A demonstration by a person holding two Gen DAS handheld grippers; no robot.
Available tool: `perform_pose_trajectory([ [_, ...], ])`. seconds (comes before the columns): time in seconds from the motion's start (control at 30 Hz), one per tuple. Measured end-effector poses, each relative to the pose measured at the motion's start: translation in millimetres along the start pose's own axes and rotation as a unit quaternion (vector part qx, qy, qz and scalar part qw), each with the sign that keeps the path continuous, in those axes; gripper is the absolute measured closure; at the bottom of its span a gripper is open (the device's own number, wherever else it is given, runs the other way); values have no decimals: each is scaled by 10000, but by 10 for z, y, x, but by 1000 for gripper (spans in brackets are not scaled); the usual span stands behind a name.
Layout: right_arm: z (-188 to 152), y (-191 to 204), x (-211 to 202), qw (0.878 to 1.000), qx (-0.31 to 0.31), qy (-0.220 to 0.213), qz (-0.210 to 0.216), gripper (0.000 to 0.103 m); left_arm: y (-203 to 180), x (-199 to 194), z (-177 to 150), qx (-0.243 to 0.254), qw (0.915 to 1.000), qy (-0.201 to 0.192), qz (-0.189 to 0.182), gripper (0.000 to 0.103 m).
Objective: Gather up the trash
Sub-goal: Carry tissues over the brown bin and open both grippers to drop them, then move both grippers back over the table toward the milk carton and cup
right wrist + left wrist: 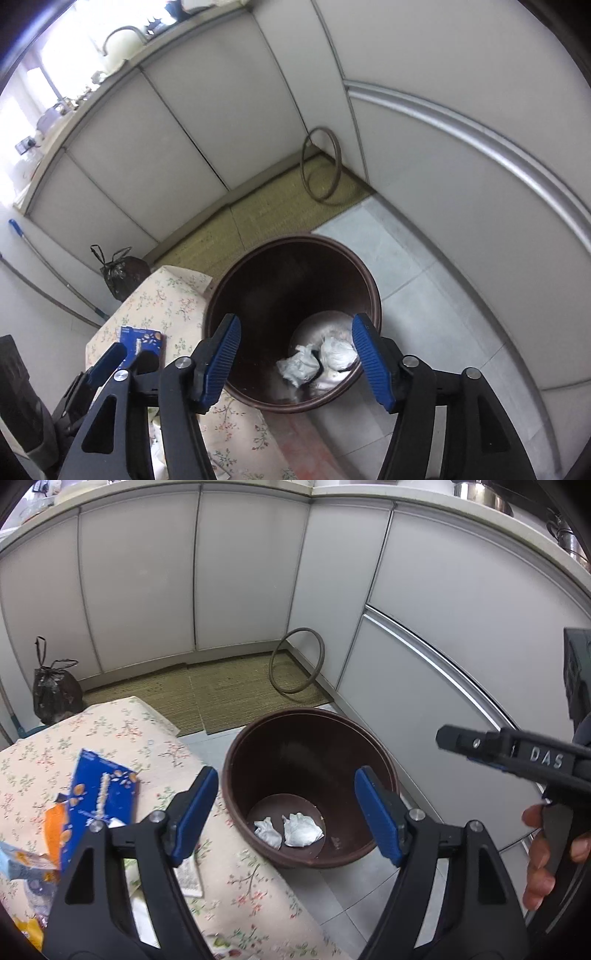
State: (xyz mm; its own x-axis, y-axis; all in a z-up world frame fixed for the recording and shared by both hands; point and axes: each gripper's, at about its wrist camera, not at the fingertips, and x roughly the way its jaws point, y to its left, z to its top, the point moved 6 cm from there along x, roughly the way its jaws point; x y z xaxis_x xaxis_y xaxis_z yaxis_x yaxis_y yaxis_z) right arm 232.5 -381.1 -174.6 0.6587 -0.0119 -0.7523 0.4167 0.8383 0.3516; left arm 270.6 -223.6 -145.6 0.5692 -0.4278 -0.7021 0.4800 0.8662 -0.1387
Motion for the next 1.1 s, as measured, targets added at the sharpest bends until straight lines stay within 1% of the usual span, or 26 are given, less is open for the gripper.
perform_pose_trajectory([
  [0.13, 19, 238, -229, 9992, -310, -249, -33, 33, 102, -252, -14, -61, 9999, -147, 67, 23],
  [0.27, -4, 456, -427, 9972, -590, -449, 28, 30, 210, -546, -39, -71, 9993, -307, 201, 21],
  [0.43, -126, 749, -684, 9921, -1016, -726, 92, 27, 433, -994, -138, -74, 9969, -556, 550, 10],
  [0.47, -163, 820, -749, 9903, -1121, -811, 95, 25, 490, -1079, -167, -38, 9954, -620, 730, 9],
  [0.5, -192, 881, -795, 9887, -1207, -882, 94, 23, 545, -1173, -191, -56, 9943, -691, 805, 7],
  [0.6, -317, 1073, -962, 9813, -1546, -1149, 74, 15, 681, -1374, -253, -104, 9918, -800, 994, 5],
  [0.7, -488, 1263, -1068, 9718, -1951, -1320, -3, 10, 834, -1533, -347, -161, 9904, -787, 1124, 4],
  [0.77, -592, 1381, -1050, 9673, -2181, -1291, -3, 10, 926, -1636, -426, -154, 9898, -743, 1203, 4],
  [0.83, -686, 1492, -977, 9635, -2405, -1171, 53, 10, 1042, -1709, -491, -143, 9889, -707, 1301, 4],
  [0.97, -884, 1638, -846, 9571, -2730, -967, 88, 10, 1325, -1806, -640, -261, 9875, -609, 1433, 4],
  [1.1, -1051, 1734, -686, 9543, -2906, -685, 140, 10, 1674, -1794, -854, -465, 9868, -276, 1525, 4],
])
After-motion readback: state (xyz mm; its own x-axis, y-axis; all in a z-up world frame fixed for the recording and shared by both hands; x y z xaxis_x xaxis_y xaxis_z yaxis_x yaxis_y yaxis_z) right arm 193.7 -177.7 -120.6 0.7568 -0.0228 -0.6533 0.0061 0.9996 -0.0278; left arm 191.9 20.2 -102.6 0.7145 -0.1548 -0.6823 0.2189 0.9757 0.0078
